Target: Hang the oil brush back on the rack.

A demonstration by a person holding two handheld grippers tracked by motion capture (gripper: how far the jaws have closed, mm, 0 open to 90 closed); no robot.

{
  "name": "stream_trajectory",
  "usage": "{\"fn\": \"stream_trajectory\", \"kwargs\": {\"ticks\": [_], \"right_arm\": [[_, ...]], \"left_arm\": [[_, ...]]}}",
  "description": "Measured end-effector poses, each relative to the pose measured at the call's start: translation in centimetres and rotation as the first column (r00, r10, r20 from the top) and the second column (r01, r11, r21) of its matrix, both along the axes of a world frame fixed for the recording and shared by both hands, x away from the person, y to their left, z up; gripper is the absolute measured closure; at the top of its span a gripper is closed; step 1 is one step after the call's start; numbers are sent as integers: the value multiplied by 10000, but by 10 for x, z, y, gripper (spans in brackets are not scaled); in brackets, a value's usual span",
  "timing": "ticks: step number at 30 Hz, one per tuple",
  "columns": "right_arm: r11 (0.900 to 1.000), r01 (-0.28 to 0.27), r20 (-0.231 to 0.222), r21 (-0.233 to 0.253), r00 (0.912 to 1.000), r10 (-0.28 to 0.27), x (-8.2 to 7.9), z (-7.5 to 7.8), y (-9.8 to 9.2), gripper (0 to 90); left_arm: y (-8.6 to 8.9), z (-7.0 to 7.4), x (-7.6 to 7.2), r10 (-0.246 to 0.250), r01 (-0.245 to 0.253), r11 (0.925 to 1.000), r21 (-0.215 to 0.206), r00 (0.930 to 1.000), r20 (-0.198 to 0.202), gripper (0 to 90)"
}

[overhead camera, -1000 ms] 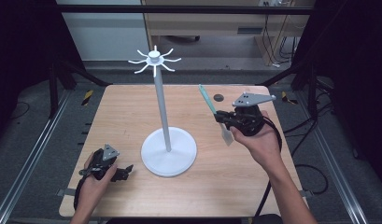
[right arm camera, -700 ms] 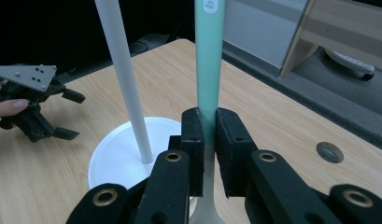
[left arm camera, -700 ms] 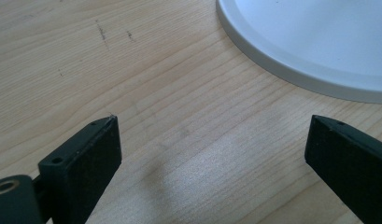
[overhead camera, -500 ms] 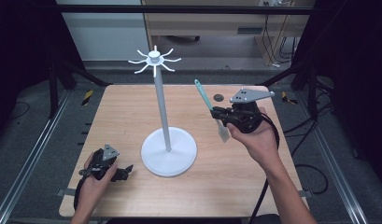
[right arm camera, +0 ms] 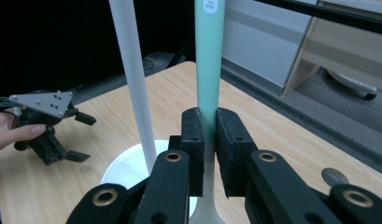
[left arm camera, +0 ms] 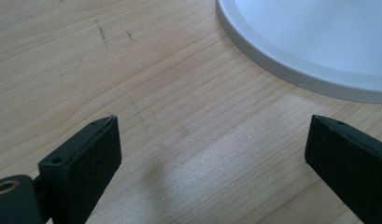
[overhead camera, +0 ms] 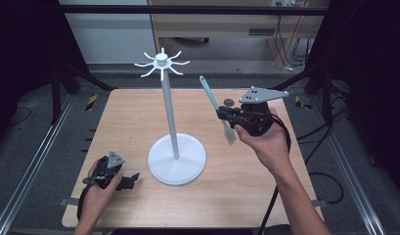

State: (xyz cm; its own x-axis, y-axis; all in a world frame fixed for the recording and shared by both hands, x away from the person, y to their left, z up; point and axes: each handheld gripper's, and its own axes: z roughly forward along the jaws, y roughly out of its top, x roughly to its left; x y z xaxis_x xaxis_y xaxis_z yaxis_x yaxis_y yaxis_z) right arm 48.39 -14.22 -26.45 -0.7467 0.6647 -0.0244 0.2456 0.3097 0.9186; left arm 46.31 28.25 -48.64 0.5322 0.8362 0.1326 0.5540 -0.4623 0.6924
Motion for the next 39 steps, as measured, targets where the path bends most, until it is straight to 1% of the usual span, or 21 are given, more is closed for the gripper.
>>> {"fn": "stream_trajectory", "kwargs": {"ticks": [7,18,24,25,28,39], "right_arm": [[9995,-169,222,259,9996,164,-5,8,2,822],[9968,-482,663,631,9968,440,-18,21,6,822],[9954,-666,834,685,9947,608,-23,26,10,822],[9946,-763,923,700,9933,697,-25,28,12,822],[9932,-885,1006,763,9916,806,-29,30,14,822],[9911,-1137,1141,696,9879,1053,-33,34,23,822]], "left_arm": [[0,0,0,-8,8,10000,9,10000,-5,34],[0,0,0,-9,9,10000,14,10000,-5,34],[-1,0,0,-23,23,10000,-7,10000,14,34],[0,0,0,-22,22,10000,1,10000,-2,34],[0,0,0,-24,24,10000,6,10000,-1,34],[0,-1,0,-33,33,10000,-9,10000,7,35]]}}
